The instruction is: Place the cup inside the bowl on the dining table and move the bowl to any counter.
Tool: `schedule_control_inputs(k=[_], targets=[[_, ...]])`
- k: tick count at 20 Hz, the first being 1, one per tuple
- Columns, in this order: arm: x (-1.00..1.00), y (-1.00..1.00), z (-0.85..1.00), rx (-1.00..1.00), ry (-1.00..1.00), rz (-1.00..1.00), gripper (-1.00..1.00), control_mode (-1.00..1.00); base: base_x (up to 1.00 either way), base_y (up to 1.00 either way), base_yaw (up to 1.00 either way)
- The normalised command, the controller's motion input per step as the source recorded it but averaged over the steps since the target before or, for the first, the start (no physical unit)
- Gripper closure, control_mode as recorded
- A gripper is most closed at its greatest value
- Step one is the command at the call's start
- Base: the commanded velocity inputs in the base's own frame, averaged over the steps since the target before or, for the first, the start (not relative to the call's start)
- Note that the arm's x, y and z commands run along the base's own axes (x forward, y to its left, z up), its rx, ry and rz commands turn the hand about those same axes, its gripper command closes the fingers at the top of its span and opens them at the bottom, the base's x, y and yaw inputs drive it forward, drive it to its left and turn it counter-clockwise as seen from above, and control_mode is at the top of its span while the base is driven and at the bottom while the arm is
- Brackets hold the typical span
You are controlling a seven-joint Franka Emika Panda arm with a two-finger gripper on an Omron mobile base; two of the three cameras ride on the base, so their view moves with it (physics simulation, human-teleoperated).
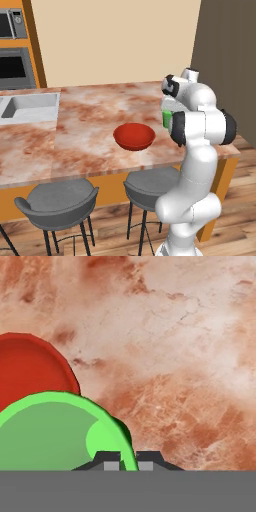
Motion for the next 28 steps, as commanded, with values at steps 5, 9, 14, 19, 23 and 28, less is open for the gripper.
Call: schedule_control_inputs(k=[5, 9, 14, 19, 23, 28], targets=[[-0.11, 0.31, 0.18, 0.0, 0.0, 0.0, 1.0, -1.0, 0.0, 0.0, 0.0], [-0.08, 0.52, 0.1, 0.0, 0.0, 0.0, 1.0, -1.0, 0.0, 0.0, 0.0], [-0.12, 0.52, 0.03, 0.0, 0.0, 0.0, 1.0, -1.0, 0.0, 0.0, 0.0], [-0.01, 0.52, 0.0, 0.0, 0.0, 0.0, 1.0, -1.0, 0.0, 0.0, 0.0], [0.0, 0.49, 0.0, 0.0, 0.0, 0.0, 1.0, -1.0, 0.0, 0.0, 0.0], [0.0, 0.44, 0.0, 0.0, 0.0, 0.0, 1.0, -1.0, 0.0, 0.0, 0.0]])
